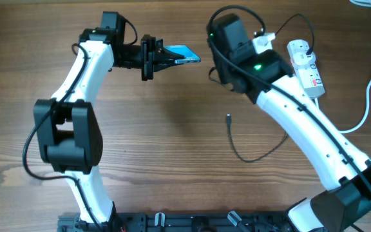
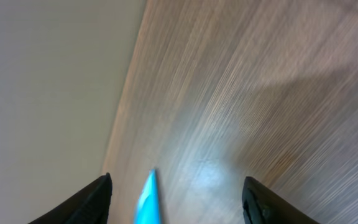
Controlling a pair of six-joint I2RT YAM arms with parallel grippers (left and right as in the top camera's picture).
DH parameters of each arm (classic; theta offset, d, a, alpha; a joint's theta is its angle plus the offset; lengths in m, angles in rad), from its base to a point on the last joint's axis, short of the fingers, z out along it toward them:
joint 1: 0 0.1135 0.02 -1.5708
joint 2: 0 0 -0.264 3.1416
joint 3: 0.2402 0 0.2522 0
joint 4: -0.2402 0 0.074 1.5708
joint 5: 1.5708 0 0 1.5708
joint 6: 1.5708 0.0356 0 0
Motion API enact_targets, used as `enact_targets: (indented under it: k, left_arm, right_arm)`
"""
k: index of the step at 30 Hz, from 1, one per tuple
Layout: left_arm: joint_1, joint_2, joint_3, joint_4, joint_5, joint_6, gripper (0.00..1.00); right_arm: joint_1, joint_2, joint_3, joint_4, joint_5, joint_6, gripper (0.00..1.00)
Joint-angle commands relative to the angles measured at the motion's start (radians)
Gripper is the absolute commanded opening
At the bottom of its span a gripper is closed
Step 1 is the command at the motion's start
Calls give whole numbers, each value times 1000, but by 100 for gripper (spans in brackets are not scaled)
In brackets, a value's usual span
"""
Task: Plug charger to phone and switch on socket
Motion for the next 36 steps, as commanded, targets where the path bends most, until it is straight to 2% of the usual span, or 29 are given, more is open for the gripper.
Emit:
enact_targets:
  k: [1, 3, 4, 9, 13, 17, 22, 27, 31, 36]
  left_arm:
    - [-2, -92, 0, -54, 38, 112, 4]
    - [-3, -122, 0, -61, 38, 179, 4]
    - [-5, -134, 0, -65, 38, 213, 4]
    - [-51, -170, 0, -130, 38, 376, 4]
    - [-112, -172, 0, -126, 38, 396, 4]
    - [-135, -176, 0, -126, 38, 396, 4]
    - [-113, -205, 0, -51, 39, 414, 4]
    - [-89, -237, 0, -16, 38, 414, 4]
    - [-97, -246, 0, -16, 38, 418, 4]
    - [-125, -254, 0, 22, 38, 425, 4]
  right_arm:
    - [-82, -8, 15, 4, -167, -451, 76]
    - [-151, -8, 15, 39, -449, -838, 78]
    - [-183, -7, 15, 45, -555, -911, 78]
    - [-341, 13, 15, 26, -1144, -1139, 79]
    - [-396, 62, 14, -37, -1466, -1298, 85]
    - [-396, 96, 14, -39, -1555, -1299, 86]
    - [-411, 116, 14, -50, -1585, -1207, 84]
    - [-438, 116, 14, 16, -1682, -1118, 84]
    - [-436, 116, 14, 73, -1670, -999, 67]
    - [-420, 116, 14, 97, -1670, -956, 66]
